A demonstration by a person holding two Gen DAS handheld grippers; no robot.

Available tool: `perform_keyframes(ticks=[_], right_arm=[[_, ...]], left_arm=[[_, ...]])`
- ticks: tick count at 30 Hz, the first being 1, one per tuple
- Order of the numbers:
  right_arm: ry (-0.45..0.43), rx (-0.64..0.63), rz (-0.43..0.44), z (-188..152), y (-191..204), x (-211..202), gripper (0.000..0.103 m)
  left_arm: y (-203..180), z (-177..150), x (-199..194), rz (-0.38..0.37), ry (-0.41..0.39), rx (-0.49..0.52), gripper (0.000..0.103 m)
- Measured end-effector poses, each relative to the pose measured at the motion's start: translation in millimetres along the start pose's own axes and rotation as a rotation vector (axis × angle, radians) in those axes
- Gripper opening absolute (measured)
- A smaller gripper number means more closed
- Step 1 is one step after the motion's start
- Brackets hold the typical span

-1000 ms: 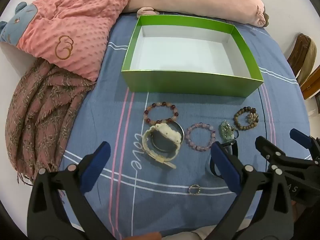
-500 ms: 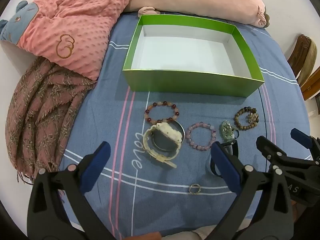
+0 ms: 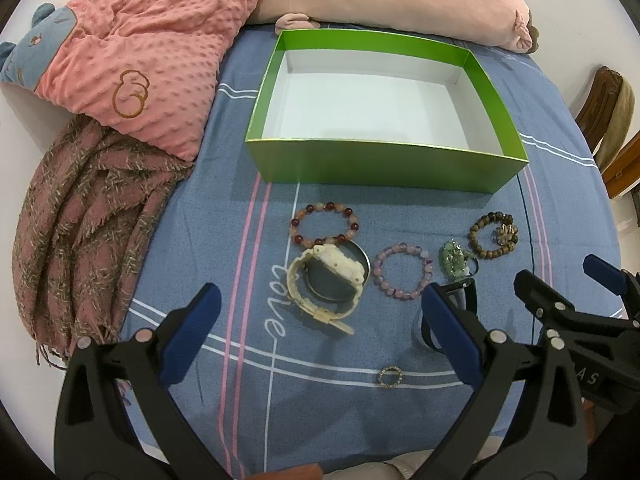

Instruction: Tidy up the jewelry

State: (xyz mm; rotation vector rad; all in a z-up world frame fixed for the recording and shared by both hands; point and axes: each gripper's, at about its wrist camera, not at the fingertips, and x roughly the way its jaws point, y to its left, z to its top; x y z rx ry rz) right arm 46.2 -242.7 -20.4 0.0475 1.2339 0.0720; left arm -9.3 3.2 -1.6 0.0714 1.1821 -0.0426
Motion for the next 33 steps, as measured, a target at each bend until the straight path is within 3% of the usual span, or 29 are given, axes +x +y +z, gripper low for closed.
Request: perform_keyframes(ticks=[33], right_arm=[[0.005, 0.001, -0.001, -3.3, 2.2, 4.8, 0.102]], left_arm=[[-0.2, 3.6, 2.0, 0.002, 0.006, -0.001, 0.101]])
